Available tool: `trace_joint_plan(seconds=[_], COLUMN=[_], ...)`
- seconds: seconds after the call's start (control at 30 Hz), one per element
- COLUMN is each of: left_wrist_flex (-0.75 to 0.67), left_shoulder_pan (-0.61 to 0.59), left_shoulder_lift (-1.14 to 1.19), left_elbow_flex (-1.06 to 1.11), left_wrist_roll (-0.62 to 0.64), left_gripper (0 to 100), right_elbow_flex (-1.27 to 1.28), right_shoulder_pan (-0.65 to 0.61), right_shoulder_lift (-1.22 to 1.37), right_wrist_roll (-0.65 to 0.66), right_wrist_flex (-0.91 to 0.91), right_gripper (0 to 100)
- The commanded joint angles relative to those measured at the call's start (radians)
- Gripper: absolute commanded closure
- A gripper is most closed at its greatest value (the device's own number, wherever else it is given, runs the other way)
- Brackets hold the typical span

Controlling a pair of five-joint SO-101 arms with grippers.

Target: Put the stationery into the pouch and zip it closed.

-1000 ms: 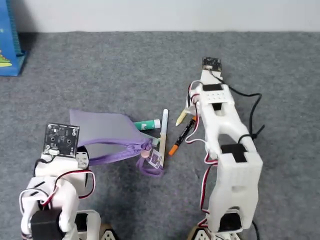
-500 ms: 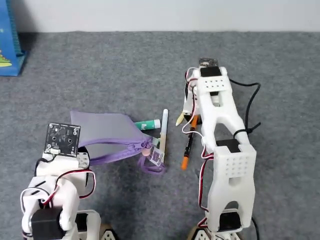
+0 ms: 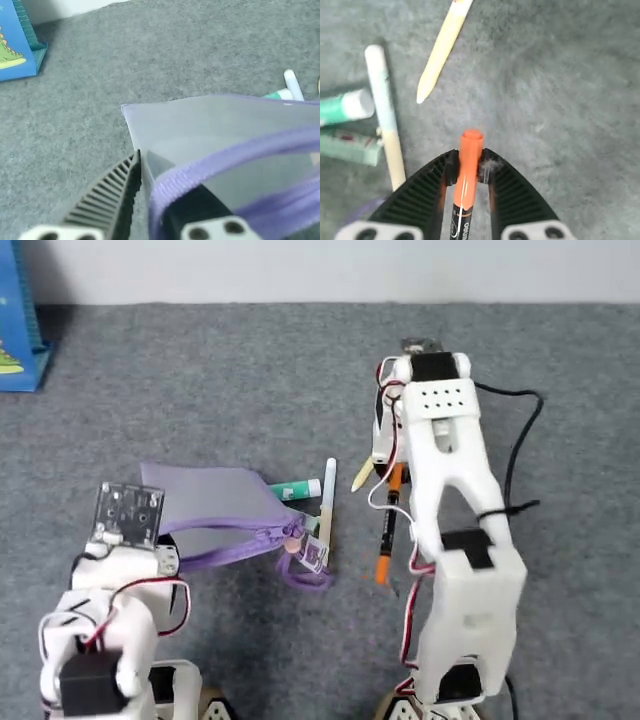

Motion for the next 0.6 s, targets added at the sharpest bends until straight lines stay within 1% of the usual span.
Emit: trace_joint_plan(seconds=[0.0,0.1,0.23,0.4,0.57], left_wrist_flex=[0.057,0.077,0.081,0.147,0.213], left_shoulder_pan=[0.006,0.003,0.003,0.006,0.005], left_shoulder_lift=[0.184,0.315,0.397,0.494,0.638], left_elbow_flex=[-0.170,-0.268,-0.349,-0.466,-0.596], left_wrist_roll=[-0.009,-0.006,-0.005,-0.003,0.035], left_gripper=[99,99,99,99,99], right_elbow_flex=[0.077,0.155,0.209,0.215,0.218], right_shoulder_pan=[-0.035,-0.059,-0.082,-0.125,-0.205], right_shoulder_lift=[-0.203,-0.323,-0.469,-0.636,-0.819], right_wrist_roll=[0.044,0.043,0.048,0.049,0.046], right_wrist_flex=[0.045,0.044,0.041,0.024,-0.039], right_gripper=[99.1,99.1,99.1,99.1,99.1])
